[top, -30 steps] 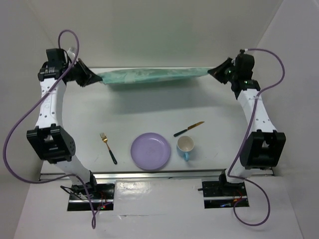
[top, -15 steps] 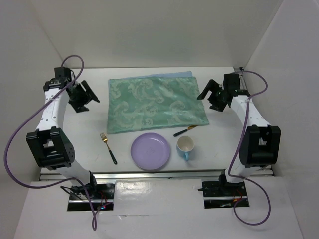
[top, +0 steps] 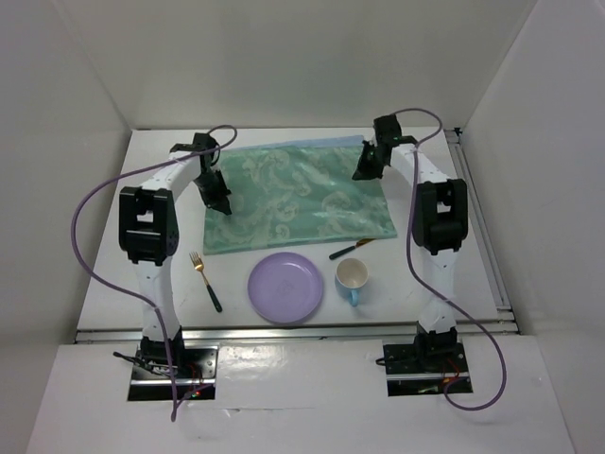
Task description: Set the dinner table for one person
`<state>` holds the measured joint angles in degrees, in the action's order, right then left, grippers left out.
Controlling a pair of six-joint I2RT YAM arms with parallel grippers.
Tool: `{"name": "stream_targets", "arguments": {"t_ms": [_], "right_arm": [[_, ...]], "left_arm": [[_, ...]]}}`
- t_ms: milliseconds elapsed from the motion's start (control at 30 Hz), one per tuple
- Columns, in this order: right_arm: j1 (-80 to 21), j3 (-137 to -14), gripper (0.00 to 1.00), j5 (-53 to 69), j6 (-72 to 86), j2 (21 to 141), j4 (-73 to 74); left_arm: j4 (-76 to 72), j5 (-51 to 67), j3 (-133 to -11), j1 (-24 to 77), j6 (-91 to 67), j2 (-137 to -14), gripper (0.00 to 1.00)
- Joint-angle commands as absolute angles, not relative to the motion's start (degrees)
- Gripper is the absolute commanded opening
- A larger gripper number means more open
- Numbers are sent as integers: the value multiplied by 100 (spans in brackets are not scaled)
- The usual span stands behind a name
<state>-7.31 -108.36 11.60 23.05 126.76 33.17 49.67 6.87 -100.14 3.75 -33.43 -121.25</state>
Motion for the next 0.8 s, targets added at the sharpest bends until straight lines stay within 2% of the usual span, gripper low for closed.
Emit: {"name": "stream_targets", "arguments": {"t_ms": [0,167,500,667,767], "right_arm": [[-721,-11074,2,1178,2355,13033,3639],[-721,-10504,0,1117,2558,13228,3402],[-721,-7842,0,502,3216,11779,2295],[-721,-7690,0,229,3270,11584,2294],[-721,-8155,0,229,3076,11646,2531]], "left_arm": [[5106,721,-10379,290,-3506,-12382,0],[5106,598,-10380,290,-3507,-12647,0],[4941,360,-9653,447,-3454,-12561,0],[4887,159,-9439,659,-3454,-12428,0],[4992,97,-9519,729,-3516,-12366,0]]}}
